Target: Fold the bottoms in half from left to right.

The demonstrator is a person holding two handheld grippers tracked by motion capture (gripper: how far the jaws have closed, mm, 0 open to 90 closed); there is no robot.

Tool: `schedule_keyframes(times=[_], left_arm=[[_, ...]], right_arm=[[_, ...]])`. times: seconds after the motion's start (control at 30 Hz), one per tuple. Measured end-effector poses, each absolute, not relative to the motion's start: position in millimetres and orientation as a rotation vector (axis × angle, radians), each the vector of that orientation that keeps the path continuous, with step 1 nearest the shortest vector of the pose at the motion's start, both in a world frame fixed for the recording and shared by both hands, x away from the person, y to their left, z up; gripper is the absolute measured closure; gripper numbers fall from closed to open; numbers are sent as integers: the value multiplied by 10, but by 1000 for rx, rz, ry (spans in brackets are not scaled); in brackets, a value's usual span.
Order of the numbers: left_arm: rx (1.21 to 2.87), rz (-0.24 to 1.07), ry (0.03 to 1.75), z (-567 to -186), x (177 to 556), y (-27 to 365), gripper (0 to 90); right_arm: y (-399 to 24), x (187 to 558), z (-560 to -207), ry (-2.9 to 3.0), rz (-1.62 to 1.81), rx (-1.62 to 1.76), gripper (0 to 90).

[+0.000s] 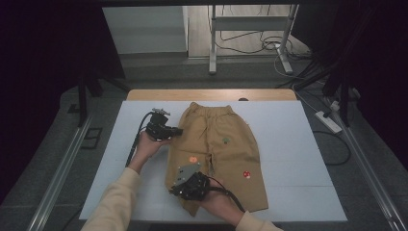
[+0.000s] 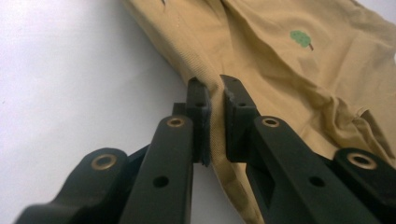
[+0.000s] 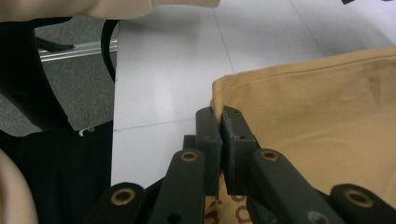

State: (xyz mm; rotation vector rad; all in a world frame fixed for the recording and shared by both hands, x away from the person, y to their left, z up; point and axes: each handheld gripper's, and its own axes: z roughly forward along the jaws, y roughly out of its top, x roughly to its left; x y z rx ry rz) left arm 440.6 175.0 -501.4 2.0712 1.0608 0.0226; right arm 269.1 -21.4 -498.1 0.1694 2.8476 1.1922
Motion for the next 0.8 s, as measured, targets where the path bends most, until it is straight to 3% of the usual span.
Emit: schedule_keyframes(times=[0.8], left_arm=[[2069, 27, 1022, -4970, 4396, 1621, 827]], right_arm=[[-517, 2745, -4967, 2839, 1182, 265, 859]])
